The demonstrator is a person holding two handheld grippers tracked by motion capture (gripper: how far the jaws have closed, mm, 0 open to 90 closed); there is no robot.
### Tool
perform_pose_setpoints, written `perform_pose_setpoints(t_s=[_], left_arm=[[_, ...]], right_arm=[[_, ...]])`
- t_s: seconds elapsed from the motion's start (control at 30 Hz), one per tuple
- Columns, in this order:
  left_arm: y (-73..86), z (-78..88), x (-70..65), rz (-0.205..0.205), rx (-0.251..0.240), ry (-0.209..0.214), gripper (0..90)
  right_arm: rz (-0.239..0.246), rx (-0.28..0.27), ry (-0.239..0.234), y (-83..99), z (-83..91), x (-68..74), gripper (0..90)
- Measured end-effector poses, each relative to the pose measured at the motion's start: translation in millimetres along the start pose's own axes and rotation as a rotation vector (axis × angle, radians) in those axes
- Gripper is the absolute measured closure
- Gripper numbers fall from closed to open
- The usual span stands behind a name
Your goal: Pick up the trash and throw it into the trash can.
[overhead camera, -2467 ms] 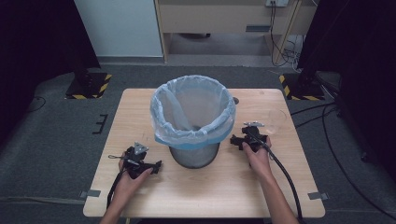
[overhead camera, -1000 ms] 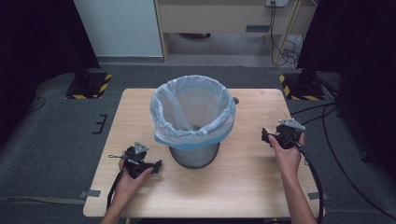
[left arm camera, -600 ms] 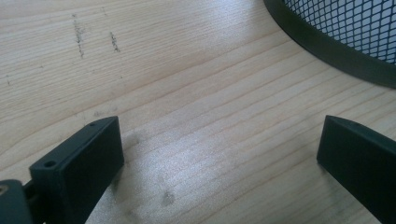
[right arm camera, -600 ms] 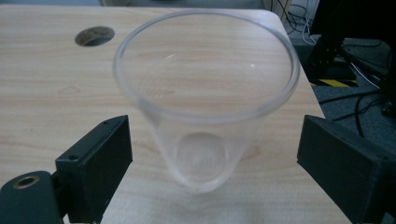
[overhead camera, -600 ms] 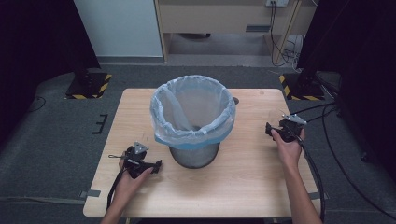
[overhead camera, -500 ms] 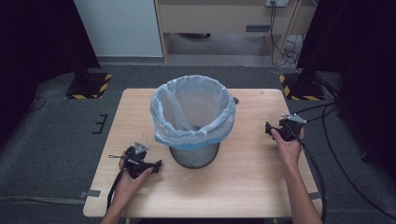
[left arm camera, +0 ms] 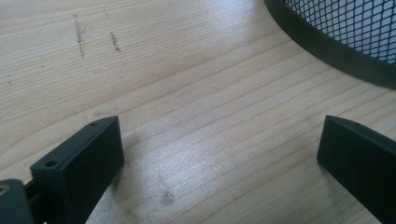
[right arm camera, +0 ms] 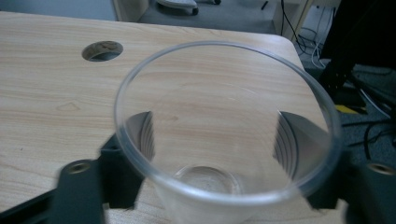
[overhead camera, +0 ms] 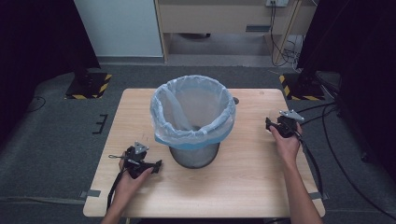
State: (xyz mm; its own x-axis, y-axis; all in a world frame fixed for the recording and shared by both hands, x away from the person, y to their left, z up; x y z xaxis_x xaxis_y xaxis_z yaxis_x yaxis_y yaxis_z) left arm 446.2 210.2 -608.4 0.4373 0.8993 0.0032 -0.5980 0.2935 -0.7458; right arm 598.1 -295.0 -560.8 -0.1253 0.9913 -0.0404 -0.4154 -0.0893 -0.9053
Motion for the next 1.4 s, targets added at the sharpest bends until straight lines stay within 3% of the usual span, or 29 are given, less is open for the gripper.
perform_pose_setpoints(t_s=[0.23,0.33,0.5,0.53,0.77,0.87,1.03,1.13,1.27,1.3,1.33,1.4], left_arm=[[-0.2,-0.1,-0.2,0.003,-0.001,-0.001,0.0],[-0.2,-0.1,-0.2,0.003,-0.002,-0.001,0.0],[-0.1,-0.1,-0.2,0.003,-0.001,-0.002,0.0],[-0.1,-0.1,-0.2,0.003,-0.001,-0.002,0.0],[0.0,0.0,-0.1,0.000,0.000,0.000,0.0],[0.0,0.0,-0.1,0.000,-0.001,0.000,0.0],[0.1,0.1,0.0,0.000,-0.001,-0.001,0.0],[0.1,0.1,0.0,0.000,-0.001,-0.001,0.0],[0.1,0.1,0.0,0.000,-0.001,-0.001,0.0],[0.0,0.0,-0.1,0.002,-0.002,-0.001,0.0],[0.1,0.1,-0.1,0.000,-0.001,-0.001,0.0],[0.1,0.1,0.0,0.000,-0.001,-0.001,0.0]], right_arm=[[0.043,-0.044,-0.019,-19.8,20.8,7.4,32.9],[0.065,-0.077,-0.049,-45.4,40.2,18.0,33.8],[0.076,-0.082,-0.087,-67.7,54.0,31.2,34.2],[0.080,-0.086,-0.098,-79.7,59.1,37.4,34.3],[0.089,-0.089,-0.127,-105.6,62.9,54.3,34.6],[0.100,-0.086,-0.149,-120.8,61.2,68.1,35.4],[0.109,-0.078,-0.164,-131.9,59.0,77.2,35.7],[0.127,-0.089,-0.185,-144.4,65.1,89.1,36.3],[0.141,-0.096,-0.197,-153.3,69.3,94.9,36.6],[0.140,-0.099,-0.201,-155.4,70.5,95.9,36.7],[0.080,-0.108,-0.244,-161.6,75.7,101.4,37.0],[0.063,-0.115,-0.261,-165.1,79.2,104.3,37.1]])
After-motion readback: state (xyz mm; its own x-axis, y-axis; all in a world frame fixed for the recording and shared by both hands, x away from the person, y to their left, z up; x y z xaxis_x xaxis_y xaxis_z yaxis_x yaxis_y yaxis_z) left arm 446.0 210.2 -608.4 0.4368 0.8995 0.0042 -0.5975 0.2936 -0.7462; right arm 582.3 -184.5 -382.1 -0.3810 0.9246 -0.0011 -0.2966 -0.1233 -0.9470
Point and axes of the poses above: each handheld gripper's, and its own axes: z roughly backward along the jaws, y roughly out of its underside, x roughly to its left, the point moved 10 cm from there along -z, roughly forward along the jaws, and after that the axes turned 4 degrees about -x, right-handed, at the moved point
